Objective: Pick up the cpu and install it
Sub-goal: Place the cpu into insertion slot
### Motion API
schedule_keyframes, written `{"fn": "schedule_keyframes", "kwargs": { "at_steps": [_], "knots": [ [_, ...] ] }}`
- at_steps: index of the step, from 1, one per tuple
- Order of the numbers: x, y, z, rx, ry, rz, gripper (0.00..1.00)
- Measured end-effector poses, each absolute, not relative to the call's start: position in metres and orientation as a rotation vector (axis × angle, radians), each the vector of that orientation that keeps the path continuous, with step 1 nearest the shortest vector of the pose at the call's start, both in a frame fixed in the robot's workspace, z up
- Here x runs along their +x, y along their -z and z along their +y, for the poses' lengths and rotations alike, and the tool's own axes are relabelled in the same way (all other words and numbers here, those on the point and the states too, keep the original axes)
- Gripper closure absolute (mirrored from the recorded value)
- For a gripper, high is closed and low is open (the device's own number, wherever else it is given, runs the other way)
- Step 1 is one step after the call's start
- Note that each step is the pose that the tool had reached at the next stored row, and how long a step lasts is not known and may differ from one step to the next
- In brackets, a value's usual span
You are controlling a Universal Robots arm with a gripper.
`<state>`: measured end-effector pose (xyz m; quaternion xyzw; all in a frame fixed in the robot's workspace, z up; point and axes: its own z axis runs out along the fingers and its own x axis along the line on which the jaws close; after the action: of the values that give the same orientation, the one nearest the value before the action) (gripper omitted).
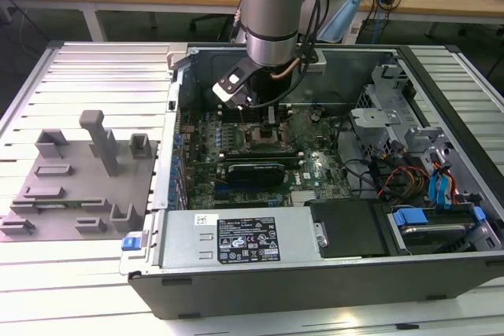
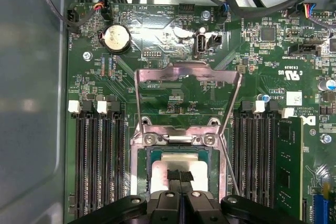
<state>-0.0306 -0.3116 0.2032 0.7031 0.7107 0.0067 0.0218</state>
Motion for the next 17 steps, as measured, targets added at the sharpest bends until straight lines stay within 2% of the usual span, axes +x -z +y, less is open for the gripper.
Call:
{"fn": "schedule_keyframes", "kwargs": {
  "at_steps": [11,17],
  "knots": [
    [-0.031,-0.21,-0.312,2.178,-0.02,2.203,0.89],
    [-0.031,-0.228,-0.312,2.178,-0.02,2.203,0.89]
  ]
}}
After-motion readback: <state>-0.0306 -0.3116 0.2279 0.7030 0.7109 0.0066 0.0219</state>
